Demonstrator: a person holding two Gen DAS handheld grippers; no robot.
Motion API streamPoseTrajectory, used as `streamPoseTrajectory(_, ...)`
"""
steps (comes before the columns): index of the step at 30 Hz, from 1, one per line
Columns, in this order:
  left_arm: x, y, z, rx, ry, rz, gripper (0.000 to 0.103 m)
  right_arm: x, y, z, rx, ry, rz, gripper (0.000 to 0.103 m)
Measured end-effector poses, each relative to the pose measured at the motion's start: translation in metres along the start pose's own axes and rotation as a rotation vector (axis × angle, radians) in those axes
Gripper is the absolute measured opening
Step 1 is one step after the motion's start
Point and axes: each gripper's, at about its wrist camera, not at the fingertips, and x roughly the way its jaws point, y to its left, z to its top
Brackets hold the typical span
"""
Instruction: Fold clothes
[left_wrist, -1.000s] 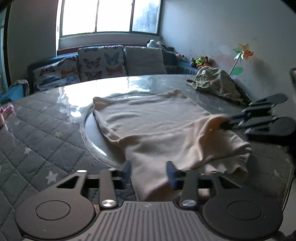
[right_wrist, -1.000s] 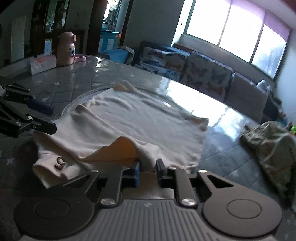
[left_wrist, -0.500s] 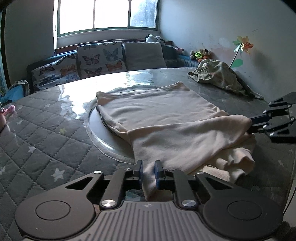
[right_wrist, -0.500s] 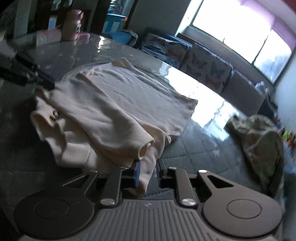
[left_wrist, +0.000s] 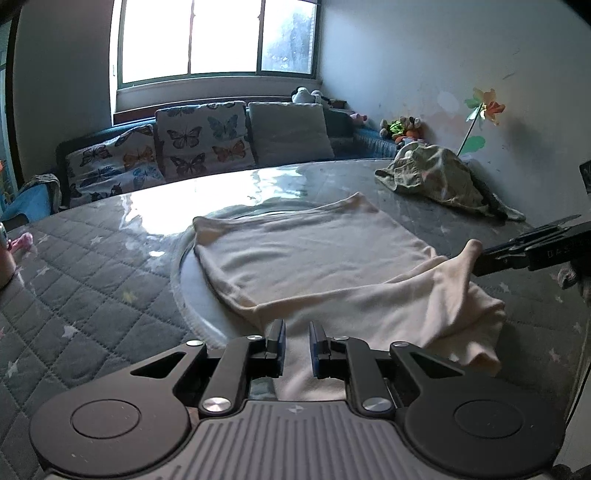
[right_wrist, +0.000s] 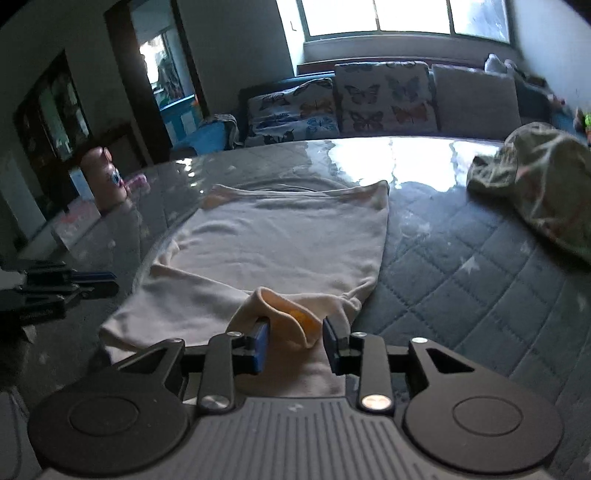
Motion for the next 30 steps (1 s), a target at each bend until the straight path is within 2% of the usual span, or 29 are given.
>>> streamPoseTrajectory(4, 0.007, 0.000, 0.003, -0.003, 0.001, -0.004, 0.016, -0.010, 0.000, -0.003, -0.033, -0.008, -0.067, 0.033)
streamPoseTrajectory(10, 0.018, -0.003, 0.006, -0.006, 0.010, -0.013, 0.017, -0.022, -0.013, 0.001, 0.058, -0.044, -0.037, 0.036)
streamPoseTrajectory(16, 0.027, -0.010, 0.007, -0.006, 0.019, -0.030, 0.020, 0.020, -0.006, 0.000, 0.073, 0.030, 0.006, 0.036)
streamPoseTrajectory(17, 0.028, -0.010, 0.007, -0.005, 0.021, -0.032, 0.020, 0.026, -0.004, -0.001, 0.067, 0.043, 0.003, 0.034)
streamPoseTrajectory(20, 0.033, -0.011, 0.006, -0.005, 0.030, -0.036, 0.021, 0.035, 0.007, -0.004, 0.021, 0.048, -0.020, 0.013)
streamPoseTrajectory(24, 0.040, -0.008, 0.002, -0.009, 0.049, -0.034, 0.022, 0.012, 0.033, -0.003, -0.129, -0.088, -0.061, 0.011)
streamPoseTrajectory(25, 0.041, -0.007, 0.001, -0.010, 0.054, -0.033, 0.022, 0.011, 0.035, -0.004, -0.153, -0.094, -0.073, 0.012)
streamPoseTrajectory(27, 0.042, -0.005, -0.001, -0.015, 0.061, -0.024, 0.022, 0.011, 0.039, -0.006, -0.197, -0.099, -0.098, 0.032)
streamPoseTrajectory(28, 0.043, -0.004, -0.003, -0.017, 0.064, -0.018, 0.022, 0.013, 0.035, -0.007, -0.184, -0.086, -0.114, 0.038)
streamPoseTrajectory(30, 0.041, -0.001, -0.005, -0.025, 0.067, -0.014, 0.022, 0.016, 0.025, -0.008, -0.133, -0.065, -0.131, 0.038)
